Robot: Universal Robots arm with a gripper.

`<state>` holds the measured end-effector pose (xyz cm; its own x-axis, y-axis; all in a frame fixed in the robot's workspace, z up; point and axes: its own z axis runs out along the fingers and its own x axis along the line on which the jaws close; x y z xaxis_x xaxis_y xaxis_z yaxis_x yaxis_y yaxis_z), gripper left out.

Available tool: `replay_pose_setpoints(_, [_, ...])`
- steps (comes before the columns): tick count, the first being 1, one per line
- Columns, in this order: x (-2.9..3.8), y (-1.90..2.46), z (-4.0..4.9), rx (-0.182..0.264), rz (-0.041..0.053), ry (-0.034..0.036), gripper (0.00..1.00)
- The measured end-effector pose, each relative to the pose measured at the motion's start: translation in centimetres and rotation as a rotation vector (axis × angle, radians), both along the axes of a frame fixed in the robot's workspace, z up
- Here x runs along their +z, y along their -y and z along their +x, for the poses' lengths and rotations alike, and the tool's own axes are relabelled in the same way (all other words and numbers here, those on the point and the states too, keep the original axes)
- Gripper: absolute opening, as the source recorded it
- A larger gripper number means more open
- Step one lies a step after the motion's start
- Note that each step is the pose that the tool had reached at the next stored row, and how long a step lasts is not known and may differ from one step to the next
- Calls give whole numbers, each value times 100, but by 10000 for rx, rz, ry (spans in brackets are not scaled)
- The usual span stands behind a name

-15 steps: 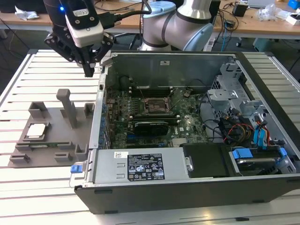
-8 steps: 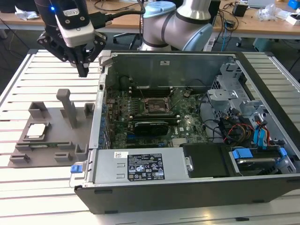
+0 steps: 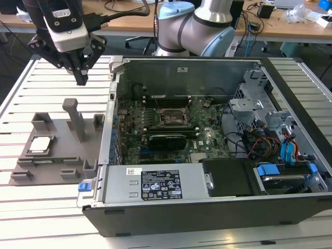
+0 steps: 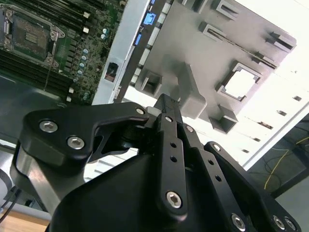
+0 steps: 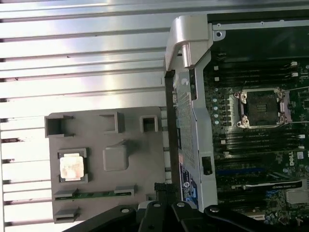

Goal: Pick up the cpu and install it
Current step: 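Reach for the cpu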

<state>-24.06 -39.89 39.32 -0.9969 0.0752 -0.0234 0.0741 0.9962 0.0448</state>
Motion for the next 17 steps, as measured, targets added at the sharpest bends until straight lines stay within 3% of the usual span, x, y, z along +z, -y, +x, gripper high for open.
replay_pose_setpoints(17, [-1,0,-206,0,0,-1,11])
